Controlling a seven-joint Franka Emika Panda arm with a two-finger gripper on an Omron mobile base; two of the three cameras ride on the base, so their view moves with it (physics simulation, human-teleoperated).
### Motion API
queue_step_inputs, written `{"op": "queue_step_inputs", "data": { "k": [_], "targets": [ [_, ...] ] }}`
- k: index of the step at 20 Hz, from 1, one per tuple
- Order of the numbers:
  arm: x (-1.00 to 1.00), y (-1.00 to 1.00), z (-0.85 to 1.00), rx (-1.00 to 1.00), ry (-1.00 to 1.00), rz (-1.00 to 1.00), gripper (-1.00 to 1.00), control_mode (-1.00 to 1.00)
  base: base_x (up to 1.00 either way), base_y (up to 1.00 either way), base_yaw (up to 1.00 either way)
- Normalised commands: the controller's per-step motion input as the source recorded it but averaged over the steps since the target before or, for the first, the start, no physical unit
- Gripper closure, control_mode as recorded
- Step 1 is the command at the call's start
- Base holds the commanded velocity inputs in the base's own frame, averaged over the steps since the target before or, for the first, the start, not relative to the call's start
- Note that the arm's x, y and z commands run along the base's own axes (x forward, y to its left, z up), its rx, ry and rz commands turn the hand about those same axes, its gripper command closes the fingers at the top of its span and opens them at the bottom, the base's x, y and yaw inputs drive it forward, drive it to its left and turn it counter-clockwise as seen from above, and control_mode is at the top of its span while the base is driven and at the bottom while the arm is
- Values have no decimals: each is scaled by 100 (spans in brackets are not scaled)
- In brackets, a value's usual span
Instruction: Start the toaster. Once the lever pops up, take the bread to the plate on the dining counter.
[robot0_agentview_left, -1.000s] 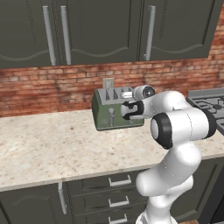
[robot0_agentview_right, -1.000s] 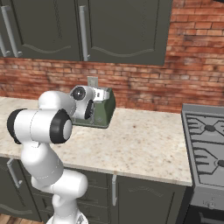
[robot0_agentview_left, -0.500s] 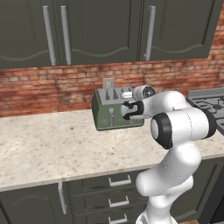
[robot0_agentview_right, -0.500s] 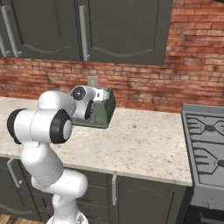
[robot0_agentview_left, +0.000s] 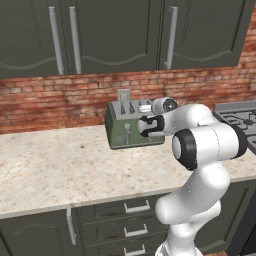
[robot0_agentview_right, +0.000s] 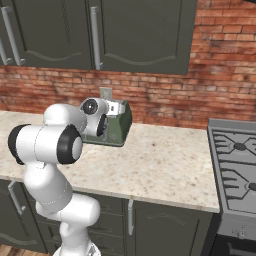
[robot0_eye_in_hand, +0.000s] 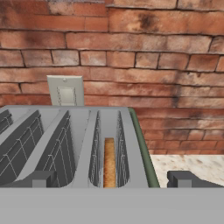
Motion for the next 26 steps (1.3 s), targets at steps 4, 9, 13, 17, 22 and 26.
{"op": "queue_step_inputs", "data": {
  "k": [4, 9, 13, 17, 22, 26],
  "targets": [
    [0, 0, 0, 0, 0, 0, -100, -100, 0, 0, 0],
    [0, 0, 0, 0, 0, 0, -100, -100, 0, 0, 0],
    [0, 0, 0, 0, 0, 0, -100, -100, 0, 0, 0],
    [0, 0, 0, 0, 0, 0, -100, -100, 0, 0, 0],
    [0, 0, 0, 0, 0, 0, -100, -100, 0, 0, 0],
    [0, 0, 0, 0, 0, 0, -100, -100, 0, 0, 0]
  ]
}}
